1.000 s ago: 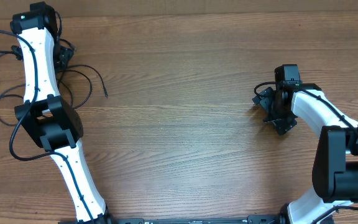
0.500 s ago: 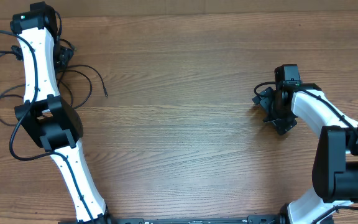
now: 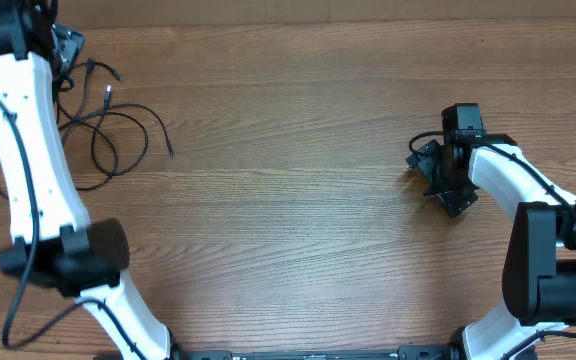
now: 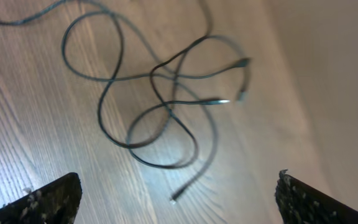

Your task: Untangle cables

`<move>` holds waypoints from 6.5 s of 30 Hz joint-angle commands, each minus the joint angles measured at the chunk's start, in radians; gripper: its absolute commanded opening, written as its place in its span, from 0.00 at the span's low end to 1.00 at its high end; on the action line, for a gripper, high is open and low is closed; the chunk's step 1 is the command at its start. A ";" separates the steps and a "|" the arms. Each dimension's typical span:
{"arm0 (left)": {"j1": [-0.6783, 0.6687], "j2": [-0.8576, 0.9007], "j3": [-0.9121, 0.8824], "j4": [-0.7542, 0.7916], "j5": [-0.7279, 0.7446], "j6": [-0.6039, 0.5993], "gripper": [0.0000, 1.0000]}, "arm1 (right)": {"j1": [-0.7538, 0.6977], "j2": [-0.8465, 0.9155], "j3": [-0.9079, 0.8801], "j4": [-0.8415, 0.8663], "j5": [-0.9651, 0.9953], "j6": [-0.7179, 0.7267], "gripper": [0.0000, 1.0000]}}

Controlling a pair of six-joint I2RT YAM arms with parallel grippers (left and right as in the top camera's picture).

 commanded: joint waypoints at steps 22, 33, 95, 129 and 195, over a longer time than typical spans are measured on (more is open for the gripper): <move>-0.402 -0.126 -0.262 -0.002 -0.012 -0.002 0.99 | -0.005 0.047 -0.038 0.031 -0.019 0.000 1.00; -0.436 -0.199 -0.537 0.001 -0.005 -0.002 0.99 | -0.005 0.047 -0.038 0.031 -0.019 0.000 1.00; -0.551 -0.801 -2.100 1.973 -0.102 0.221 1.00 | -0.005 0.047 -0.038 0.045 -0.019 0.000 1.00; -0.484 -1.545 -2.485 1.637 -0.138 0.253 1.00 | -0.005 0.047 -0.038 0.045 -0.019 0.000 1.00; -0.414 -2.030 -2.484 1.472 0.142 0.959 0.99 | -0.005 0.047 -0.038 0.046 -0.019 0.000 1.00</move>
